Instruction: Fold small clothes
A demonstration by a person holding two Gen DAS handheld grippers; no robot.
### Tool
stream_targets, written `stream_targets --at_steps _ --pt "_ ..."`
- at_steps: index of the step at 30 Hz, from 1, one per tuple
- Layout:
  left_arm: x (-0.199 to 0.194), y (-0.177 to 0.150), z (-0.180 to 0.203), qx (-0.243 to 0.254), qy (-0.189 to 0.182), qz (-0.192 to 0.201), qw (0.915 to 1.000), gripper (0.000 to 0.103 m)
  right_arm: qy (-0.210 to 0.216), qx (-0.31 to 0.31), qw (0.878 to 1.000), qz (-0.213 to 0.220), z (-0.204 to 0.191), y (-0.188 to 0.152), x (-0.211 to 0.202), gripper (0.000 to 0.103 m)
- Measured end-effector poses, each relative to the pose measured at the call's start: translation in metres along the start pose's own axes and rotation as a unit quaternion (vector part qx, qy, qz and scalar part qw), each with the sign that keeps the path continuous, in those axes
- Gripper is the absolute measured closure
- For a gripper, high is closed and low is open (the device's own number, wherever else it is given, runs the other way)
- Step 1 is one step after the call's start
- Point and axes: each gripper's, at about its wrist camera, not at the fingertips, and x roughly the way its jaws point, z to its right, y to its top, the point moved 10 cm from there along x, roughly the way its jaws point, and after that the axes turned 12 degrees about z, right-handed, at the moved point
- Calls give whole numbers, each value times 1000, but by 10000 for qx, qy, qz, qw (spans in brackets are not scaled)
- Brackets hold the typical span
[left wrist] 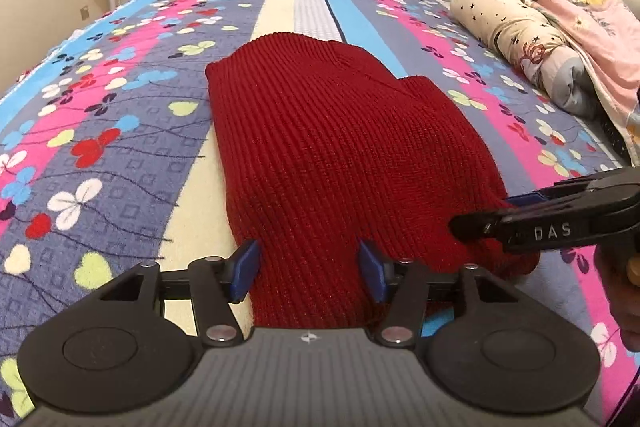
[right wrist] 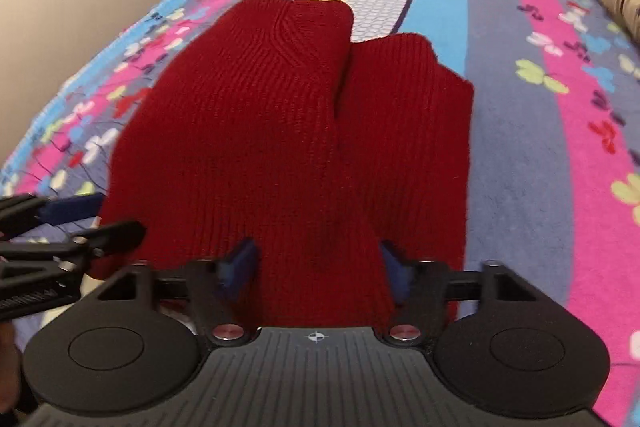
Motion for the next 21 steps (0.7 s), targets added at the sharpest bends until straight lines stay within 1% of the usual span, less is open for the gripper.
stream_targets --at_steps 1,2,3,5,6,7,8,9,11,12,14,16,17,18,19,20,21 --pt "0 0 0 -3 -9 -6 10000 42 -26 -25 10000 61 1 3 -3 74" --pt "0 0 -1 -10 -29 -14 10000 42 -58 -14 9999 116 3 7 -8 75" --pt "-1 1 -2 -21 -45 -23 10000 41 2 48 9998 169 5 10 -13 79" --pt "0 2 -3 -69 -87 -57 9999 39 136 148 9995 229 8 16 -21 82" --pt "0 2 -4 -104 -101 -83 9999 36 163 128 9995 228 7 17 -24 82" --pt "1 3 -6 -151 -106 -114 9998 34 167 115 9996 196 9 16 -26 82" --pt "2 5 -8 -210 -104 -136 9996 30 127 143 9997 152 11 14 -26 82" --pt "3 8 -10 -276 -81 -148 9995 29 88 174 9998 84 15 8 -23 82" --pt "6 15 -18 -366 -5 -152 9992 26 64 38 9999 -79 13 1 -16 82" --pt "9 21 -22 -391 57 -121 9991 22 46 -48 9999 -102 11 -1 -16 82" --pt "13 34 -30 -426 184 -23 9989 19 61 9 10000 -41 11 3 -21 79" --pt "21 46 -38 -585 191 34 9981 19 130 324 9988 336 15 19 -34 68" --pt "26 52 -42 -729 175 47 9972 18 147 626 9946 817 21 36 -45 62" --pt "33 57 -48 -920 158 52 9956 15 144 897 9889 1177 28 47 -53 48" --pt "40 61 -54 -1096 159 53 9938 15 115 1246 9807 1501 38 56 -60 37" --pt "47 65 -60 -1293 164 40 9915 14 83 1554 9734 1680 47 61 -63 33" --pt "56 69 -67 -1503 156 12 9885 14 46 1777 9694 1695 55 61 -60 31"
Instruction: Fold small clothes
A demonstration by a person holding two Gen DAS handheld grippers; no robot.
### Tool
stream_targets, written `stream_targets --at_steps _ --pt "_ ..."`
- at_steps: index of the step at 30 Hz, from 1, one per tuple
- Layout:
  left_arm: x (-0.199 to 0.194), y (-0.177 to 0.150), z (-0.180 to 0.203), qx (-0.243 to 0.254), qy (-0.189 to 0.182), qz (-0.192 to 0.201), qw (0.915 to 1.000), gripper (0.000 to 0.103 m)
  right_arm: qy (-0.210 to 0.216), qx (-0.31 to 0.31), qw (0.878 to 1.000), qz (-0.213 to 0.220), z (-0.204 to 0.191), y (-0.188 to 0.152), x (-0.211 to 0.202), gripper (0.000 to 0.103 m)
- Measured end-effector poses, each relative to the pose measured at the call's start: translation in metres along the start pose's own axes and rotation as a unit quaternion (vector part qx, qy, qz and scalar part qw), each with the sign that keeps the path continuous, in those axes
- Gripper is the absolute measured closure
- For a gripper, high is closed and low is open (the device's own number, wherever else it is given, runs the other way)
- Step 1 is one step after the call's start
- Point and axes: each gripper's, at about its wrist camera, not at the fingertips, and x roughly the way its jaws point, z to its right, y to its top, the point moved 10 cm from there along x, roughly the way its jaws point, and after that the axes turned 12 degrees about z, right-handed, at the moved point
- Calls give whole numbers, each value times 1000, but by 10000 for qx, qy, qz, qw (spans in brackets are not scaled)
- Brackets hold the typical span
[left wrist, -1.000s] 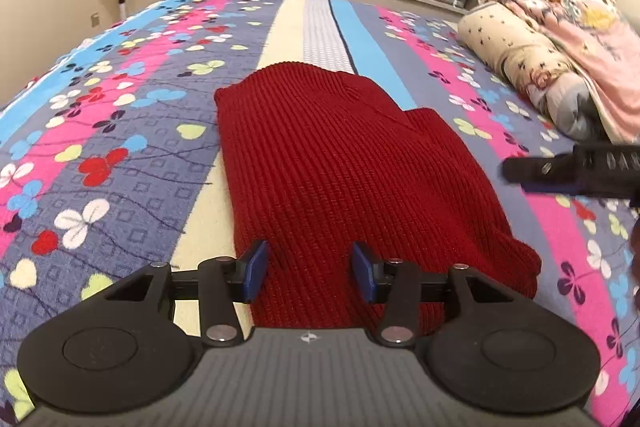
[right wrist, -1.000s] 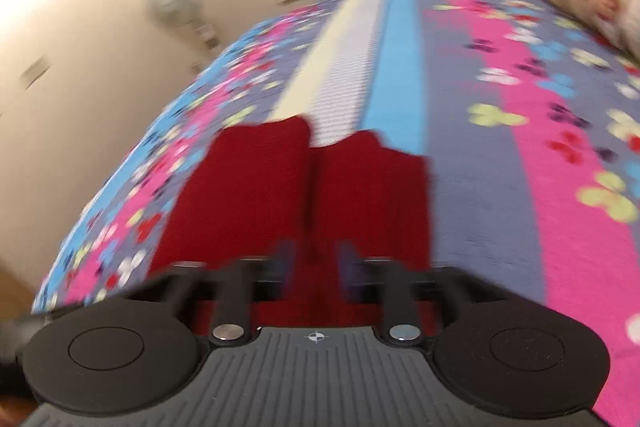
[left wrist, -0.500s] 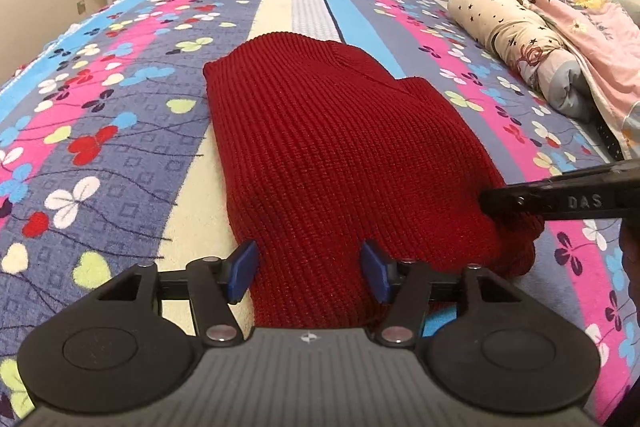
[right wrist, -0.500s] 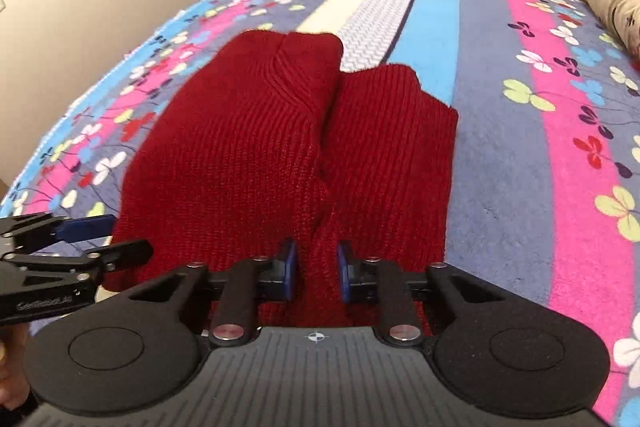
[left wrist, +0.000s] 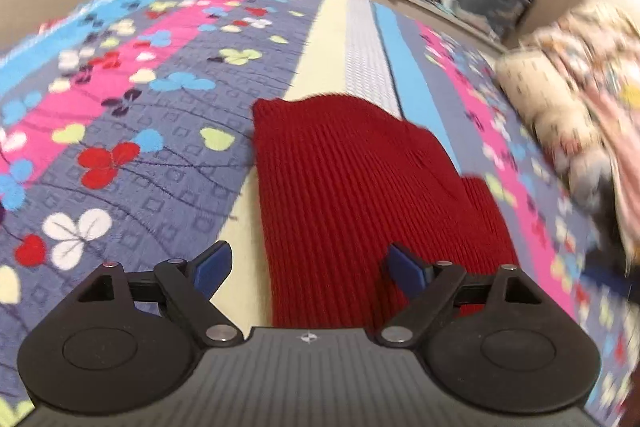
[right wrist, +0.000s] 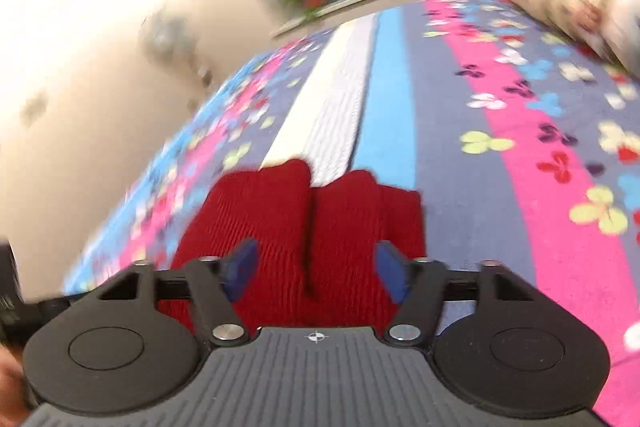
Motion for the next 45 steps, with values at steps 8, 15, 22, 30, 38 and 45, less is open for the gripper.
stream_targets --at_steps 8,15,22,30,38,45 --pt "63 -9 -11 -1623 -797 -728 9808 6 -630 444 9882 -1324 37 -66 42 25" --pt "96 -27 -13 -2464 -1181 -1017 9566 1 -679 682 9859 -1366 41 -71 48 20" --pt "82 -5 -3 -1899 -997 -909 9725 35 -392 505 9916 -1129 24 -68 52 63" --pt "31 34 20 -653 -943 -162 9933 40 -91 435 9964 -726 10 -58 50 89" --pt "-47 80 -53 -445 -557 296 9970 37 1257 -114 9901 -609 -85 -72 44 90" --pt "-33 32 -161 -443 655 -616 9950 25 1271 -1024 9750 -1506 -108 -134 58 89"
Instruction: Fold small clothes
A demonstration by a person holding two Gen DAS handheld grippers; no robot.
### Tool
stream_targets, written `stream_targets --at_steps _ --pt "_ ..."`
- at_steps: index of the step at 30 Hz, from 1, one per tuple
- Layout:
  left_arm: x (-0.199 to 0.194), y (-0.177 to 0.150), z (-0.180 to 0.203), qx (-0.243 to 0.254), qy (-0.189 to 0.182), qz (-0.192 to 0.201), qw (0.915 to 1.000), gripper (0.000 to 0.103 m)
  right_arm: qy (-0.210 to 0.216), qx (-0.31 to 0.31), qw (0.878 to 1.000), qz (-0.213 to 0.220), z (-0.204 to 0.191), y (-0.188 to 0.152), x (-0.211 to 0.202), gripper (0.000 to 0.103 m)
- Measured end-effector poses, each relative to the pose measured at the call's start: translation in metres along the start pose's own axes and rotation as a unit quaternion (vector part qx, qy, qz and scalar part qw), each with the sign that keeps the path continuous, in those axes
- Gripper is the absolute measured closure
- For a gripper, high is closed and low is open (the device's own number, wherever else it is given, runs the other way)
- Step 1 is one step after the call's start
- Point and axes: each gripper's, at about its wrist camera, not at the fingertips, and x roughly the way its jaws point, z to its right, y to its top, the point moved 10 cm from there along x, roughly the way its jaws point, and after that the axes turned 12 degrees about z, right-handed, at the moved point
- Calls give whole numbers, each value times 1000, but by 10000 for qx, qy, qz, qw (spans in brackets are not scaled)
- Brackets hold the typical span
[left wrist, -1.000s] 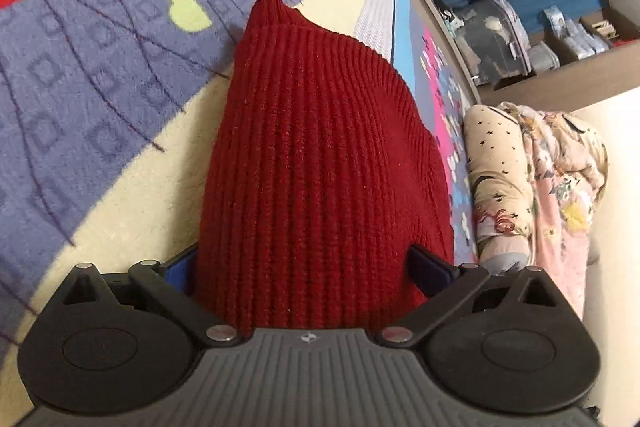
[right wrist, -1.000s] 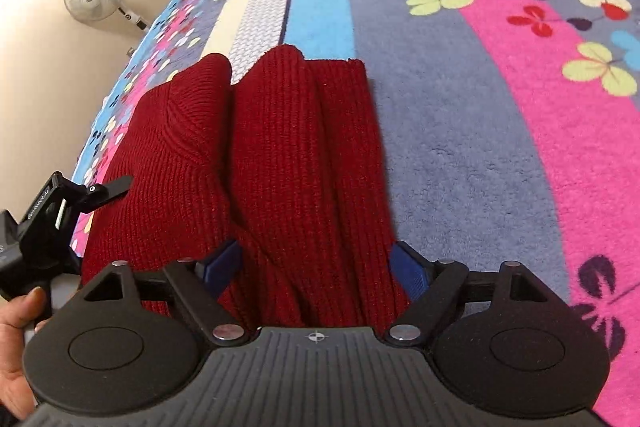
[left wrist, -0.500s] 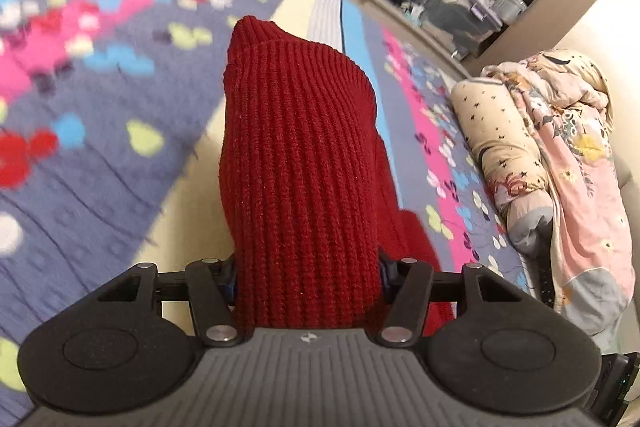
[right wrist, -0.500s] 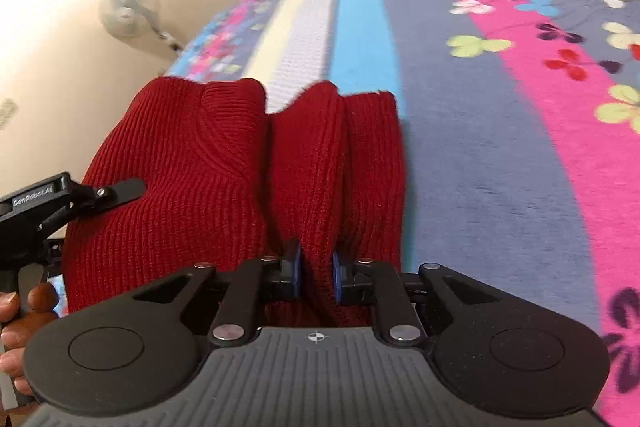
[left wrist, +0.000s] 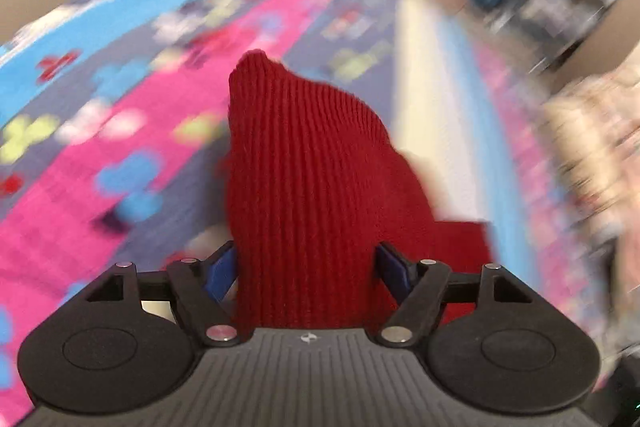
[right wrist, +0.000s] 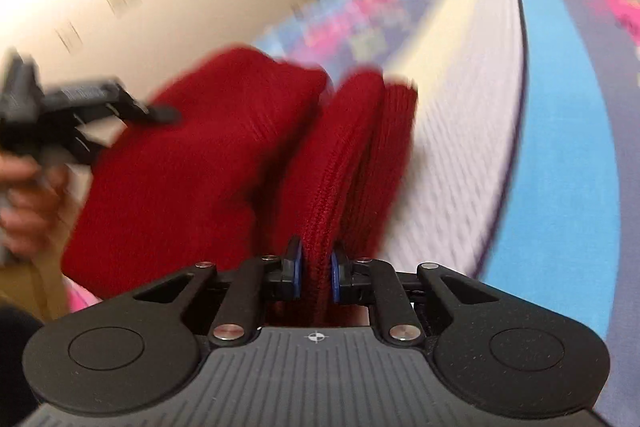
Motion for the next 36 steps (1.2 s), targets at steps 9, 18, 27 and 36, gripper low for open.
stream_targets --at_steps 9,18,27,36 --pt "-105 -7 14 1026 -487 1221 9860 24 1 -154 9999 -24 -2 4 -9 89" --pt "-111 -79 48 2440 -320 1250 9611 16 -511 -1311 9900 134 -18 -10 -41 53" --pt "-209 -97 74 2319 -625 2335 9422 8 -1013 -1804 9743 888 -51 -2 -137 32" --pt "-236 -155 74 1511 -164 2178 9641 8 -1089 -1137 9683 1938 -94 -1 -205 16"
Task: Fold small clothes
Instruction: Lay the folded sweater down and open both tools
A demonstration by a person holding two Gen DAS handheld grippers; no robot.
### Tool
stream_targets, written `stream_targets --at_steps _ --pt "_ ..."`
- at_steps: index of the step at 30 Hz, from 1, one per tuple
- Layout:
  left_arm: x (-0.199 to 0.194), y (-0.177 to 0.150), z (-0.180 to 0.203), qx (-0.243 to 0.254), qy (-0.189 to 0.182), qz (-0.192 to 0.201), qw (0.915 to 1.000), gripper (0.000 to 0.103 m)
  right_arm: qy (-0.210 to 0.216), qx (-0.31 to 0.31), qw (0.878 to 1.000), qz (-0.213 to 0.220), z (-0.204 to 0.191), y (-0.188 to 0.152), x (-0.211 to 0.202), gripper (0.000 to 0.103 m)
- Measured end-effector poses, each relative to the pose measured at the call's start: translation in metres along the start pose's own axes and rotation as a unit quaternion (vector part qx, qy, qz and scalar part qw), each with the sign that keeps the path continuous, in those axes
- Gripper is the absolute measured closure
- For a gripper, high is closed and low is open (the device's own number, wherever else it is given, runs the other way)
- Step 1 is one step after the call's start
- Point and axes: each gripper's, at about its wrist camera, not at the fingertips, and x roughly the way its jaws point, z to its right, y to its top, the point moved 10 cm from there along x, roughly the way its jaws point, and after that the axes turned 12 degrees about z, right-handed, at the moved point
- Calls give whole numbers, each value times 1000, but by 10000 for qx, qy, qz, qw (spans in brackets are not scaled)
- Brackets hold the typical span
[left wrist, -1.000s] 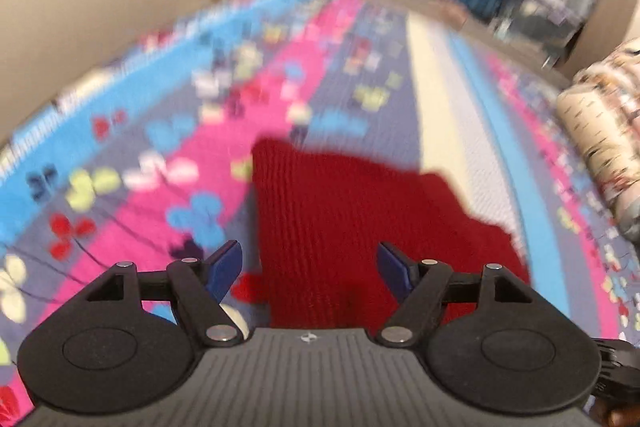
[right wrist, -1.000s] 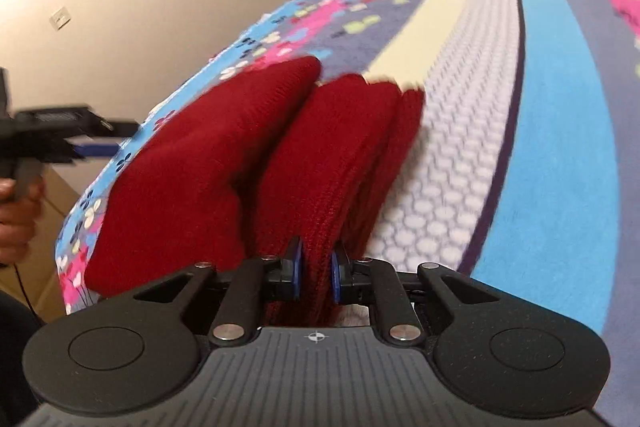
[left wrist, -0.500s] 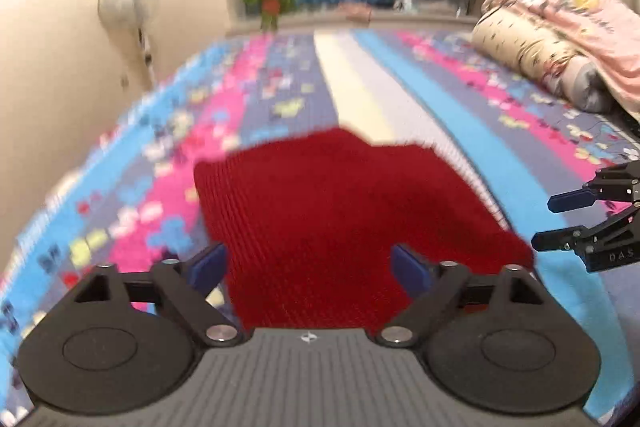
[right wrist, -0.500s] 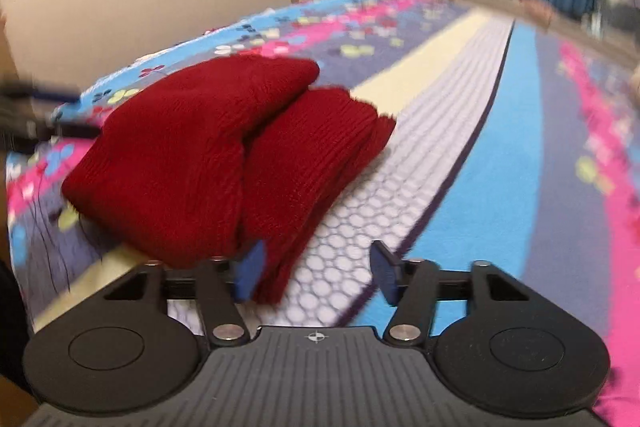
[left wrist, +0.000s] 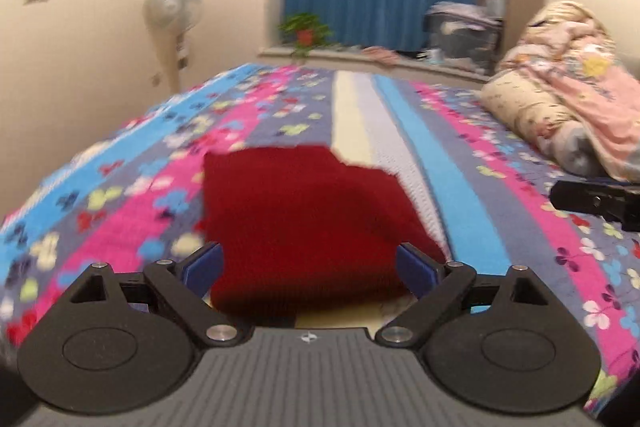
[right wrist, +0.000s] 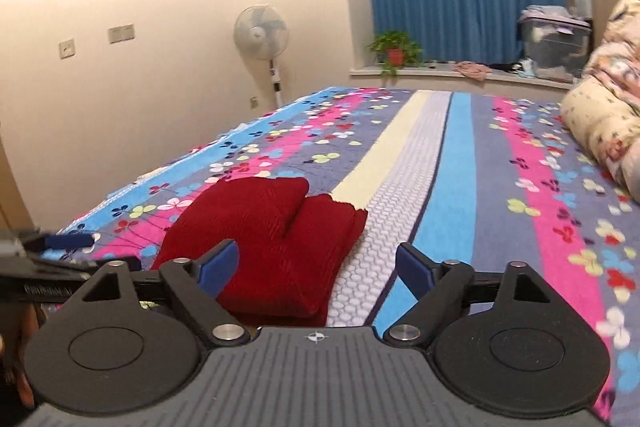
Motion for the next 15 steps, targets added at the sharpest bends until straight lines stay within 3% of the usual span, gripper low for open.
stream_targets --at_steps 2,3,5,10,15 --pt "6 -23 0 -125 158 -460 9987 8 -120 187 9997 -117 2 -25 5 16" --pt "9 -31 0 -237 153 -712 9971 8 -228 233 9986 -405 3 -42 12 17" --pt "11 -33 -4 -276 210 -700 9969 8 -280 212 9960 -821 3 -62 25 20" --pt "17 -26 -16 -138 606 -510 9968 8 -242 -50 9972 -700 0 -62 42 20" --pt "27 -32 -19 -188 659 -757 9948 8 -126 38 9974 -711 -6 -61 47 19"
